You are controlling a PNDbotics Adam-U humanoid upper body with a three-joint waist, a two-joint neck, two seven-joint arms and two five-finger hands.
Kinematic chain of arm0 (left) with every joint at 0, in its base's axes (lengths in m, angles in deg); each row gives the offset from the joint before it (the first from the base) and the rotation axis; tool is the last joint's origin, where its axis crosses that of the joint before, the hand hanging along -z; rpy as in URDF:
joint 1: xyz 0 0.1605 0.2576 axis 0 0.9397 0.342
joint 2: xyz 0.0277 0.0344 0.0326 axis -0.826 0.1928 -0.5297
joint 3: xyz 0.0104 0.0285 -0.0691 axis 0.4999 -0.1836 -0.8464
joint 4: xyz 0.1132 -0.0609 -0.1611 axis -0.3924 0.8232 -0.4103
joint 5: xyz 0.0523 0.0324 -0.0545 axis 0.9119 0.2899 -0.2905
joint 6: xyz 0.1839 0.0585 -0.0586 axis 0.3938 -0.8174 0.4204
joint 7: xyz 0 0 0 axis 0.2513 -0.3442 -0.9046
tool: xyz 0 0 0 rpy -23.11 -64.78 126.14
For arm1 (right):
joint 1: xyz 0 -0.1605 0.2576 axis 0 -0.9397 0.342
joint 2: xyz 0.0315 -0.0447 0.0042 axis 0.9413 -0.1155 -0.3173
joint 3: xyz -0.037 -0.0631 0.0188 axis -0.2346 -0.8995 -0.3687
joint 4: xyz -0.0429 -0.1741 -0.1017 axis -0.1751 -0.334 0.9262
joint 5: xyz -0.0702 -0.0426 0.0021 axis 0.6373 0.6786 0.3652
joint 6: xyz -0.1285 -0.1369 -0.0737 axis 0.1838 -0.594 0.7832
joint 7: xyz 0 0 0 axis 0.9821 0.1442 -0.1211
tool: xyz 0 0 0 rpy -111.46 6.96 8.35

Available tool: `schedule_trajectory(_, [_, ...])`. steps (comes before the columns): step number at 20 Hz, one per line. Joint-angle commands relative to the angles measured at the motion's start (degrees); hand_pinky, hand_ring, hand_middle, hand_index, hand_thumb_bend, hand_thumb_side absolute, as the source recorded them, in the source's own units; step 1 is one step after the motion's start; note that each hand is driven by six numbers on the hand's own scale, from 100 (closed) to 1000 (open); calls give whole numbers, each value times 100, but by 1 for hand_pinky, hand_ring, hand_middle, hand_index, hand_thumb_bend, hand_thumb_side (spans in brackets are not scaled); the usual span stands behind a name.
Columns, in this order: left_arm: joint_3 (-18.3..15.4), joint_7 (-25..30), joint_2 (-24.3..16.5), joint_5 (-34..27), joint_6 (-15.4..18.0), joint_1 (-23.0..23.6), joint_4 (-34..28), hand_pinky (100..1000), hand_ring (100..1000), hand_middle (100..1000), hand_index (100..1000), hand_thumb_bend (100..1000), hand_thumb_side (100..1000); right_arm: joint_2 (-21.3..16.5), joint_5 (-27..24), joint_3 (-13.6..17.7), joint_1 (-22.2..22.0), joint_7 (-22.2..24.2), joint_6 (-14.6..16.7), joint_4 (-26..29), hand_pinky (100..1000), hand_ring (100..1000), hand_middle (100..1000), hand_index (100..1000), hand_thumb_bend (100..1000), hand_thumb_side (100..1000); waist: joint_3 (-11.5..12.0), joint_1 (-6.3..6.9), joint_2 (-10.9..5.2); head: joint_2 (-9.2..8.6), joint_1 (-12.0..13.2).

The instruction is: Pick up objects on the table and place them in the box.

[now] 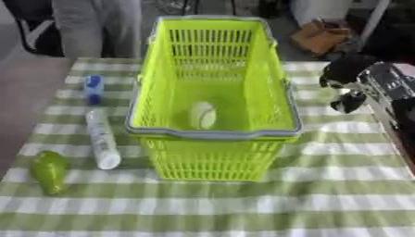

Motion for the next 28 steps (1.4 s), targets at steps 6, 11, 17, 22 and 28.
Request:
schedule_trajectory(6, [-29,0,-199,-6,-11,-19,-58,513,771,605,784,189,1000,-314,-346,24,222,15,19,1030,789,890,642,592,100,216,-39,-40,-188,1,38])
schedule_trajectory(11, [-27,-4,-197,-18,-8,-13,-54,513,771,606,784,190,1000,-276,-378,41,261,-190,0,1661,785,883,645,584,100,208,-28,-35,-244,-10,28])
schedule_trajectory(17, [-21,-2,-198,-27,-10,-7,-49,514,771,606,784,190,1000,-220,-353,-68,352,-311,143,2351,789,891,664,584,100,212,-30,-35,-295,-23,7])
schedule_trajectory(22, [-13,5,-201,-31,-11,-3,-44,514,771,606,785,190,1000,-108,-363,-156,470,-311,274,2775,793,897,675,591,100,221,-20,-42,-327,-20,-15])
schedule_trajectory(28, [0,16,-195,-41,-12,-5,-39,514,771,607,784,191,1000,139,-539,-418,611,-290,552,3135,795,902,681,593,100,224,-1,-45,-350,-13,-49])
